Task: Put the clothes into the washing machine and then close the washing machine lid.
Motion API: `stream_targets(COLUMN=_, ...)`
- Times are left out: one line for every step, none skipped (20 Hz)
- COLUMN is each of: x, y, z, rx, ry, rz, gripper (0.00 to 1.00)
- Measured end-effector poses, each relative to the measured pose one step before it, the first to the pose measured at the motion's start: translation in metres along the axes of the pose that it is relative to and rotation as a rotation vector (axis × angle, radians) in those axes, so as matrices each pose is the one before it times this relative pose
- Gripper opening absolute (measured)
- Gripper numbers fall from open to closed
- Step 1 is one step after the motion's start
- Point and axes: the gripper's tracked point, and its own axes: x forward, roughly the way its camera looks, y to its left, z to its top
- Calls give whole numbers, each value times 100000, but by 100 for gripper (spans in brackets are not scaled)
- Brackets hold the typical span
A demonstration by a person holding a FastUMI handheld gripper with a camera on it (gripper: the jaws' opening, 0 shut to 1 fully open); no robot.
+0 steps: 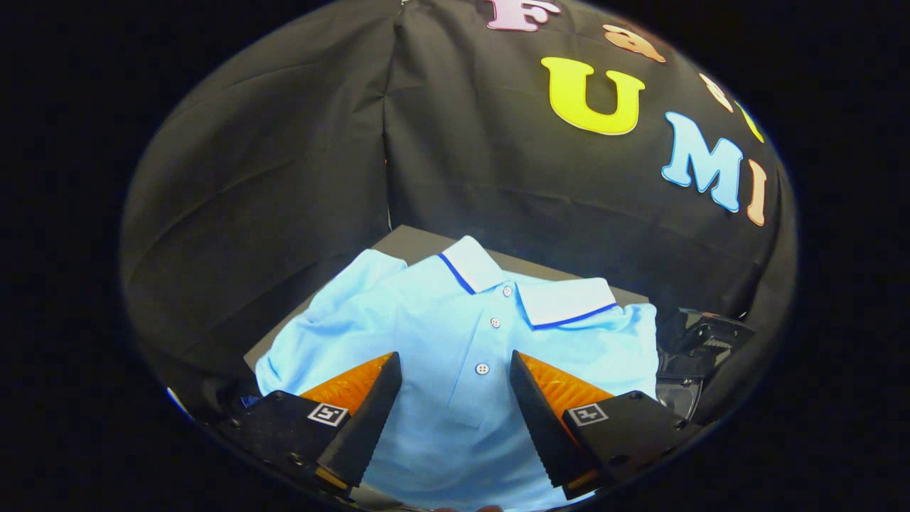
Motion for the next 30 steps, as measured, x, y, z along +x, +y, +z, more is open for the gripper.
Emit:
stream_targets(x=412, y=-213, z=-333, rx=-449, ry=475, rz=-618, gripper=97)
stream_targets(x=207, y=164, z=-141, rx=487, ry=-192, rz=876, gripper=97)
stream_targets(x=106, y=-9, z=201, rx=1892, ry=-1104, rz=127, gripper=98)
stream_targets(x=180, y=-2, z=-374, rx=1477, ry=825, rz=721, gripper=98)
stream_targets(x=84, y=-34, z=52, rx=1309, ry=-203, rz=842, gripper=98)
stream_targets(x=-37, y=29, z=-24, rx=449, ry=73, rz=643, gripper=98)
stream_targets(x=-14, y=81, z=113, rx=-404, ry=-509, rz=491, gripper=98)
stream_targets(x=-469, y=136, z=114, rx=-1182, ry=175, rz=643, gripper=98)
stream_targets(x=387, y=-82, z=26, rx=-794, ry=-503, rz=18, gripper=95)
stream_targets(x=126, y=-4, z=-162, rx=-168, ry=512, rz=176, gripper=95)
stream_targets(x=142, y=514, z=123, rx=714, ry=267, rz=3387, gripper=95)
stream_targets(x=126, y=301, z=-85, rx=638, ry=276, rz=928, gripper=82)
stream_targets(x=147, y=0, z=-272, rx=-674, ry=1279, rz=448, gripper=68)
stream_targets(x=-190, y=-50, z=178, rx=-1446, ry=-245, rz=368, gripper=55)
stream_targets(x=-118, y=-37, z=53, rx=-1987, ry=-133, rz=1117, gripper=42)
stream_targets(x=-251, y=-273, z=-61, rx=-34, ry=-942, rz=-1140, gripper=29)
stream_targets(x=291, y=42, z=37, rx=318, ry=-798, rz=-364, gripper=15)
stream_targets(x=-100, y=67, z=-56, rx=-429, ry=-476, rz=-179, gripper=15)
stream_targets(x=-13, y=13, z=64, rx=-742, ry=13, rz=-353, gripper=12)
stream_targets(x=-122, y=135, z=41, rx=-2846, ry=-610, rz=197, gripper=9)
stream_targets(x=425, y=-162, z=145, rx=-1718, ry=-2179, rz=-1836, gripper=5)
stream_targets(x=-312, y=42, z=12, rx=-1807, ry=-1365, rz=-974, gripper=2)
stream_targets(x=-15, y=-5, z=100, rx=-1394, ry=-865, rz=-1010, gripper=2)
stream_targets(x=-62, y=18, z=-62, rx=-818, ry=-445, rz=-588, gripper=2)
stream_targets(x=36, y=8, z=-4, rx=-310, ry=-164, rz=43, gripper=2)
stream_targets(x=-5, y=123, z=156, rx=-1055, ry=-1099, rz=296, gripper=2)
stream_targets(x=-101, y=-60, z=347, rx=-1909, ry=-1800, rz=147, gripper=2)
stream_targets(x=-149, y=-85, z=148, rx=-1373, ry=-1268, rz=91, gripper=2)
stream_targets(x=-322, y=-23, z=250, rx=-512, ry=-1430, rz=112, gripper=2)
stream_targets(x=-270, y=38, z=183, rx=36, ry=-1480, rz=350, gripper=2)
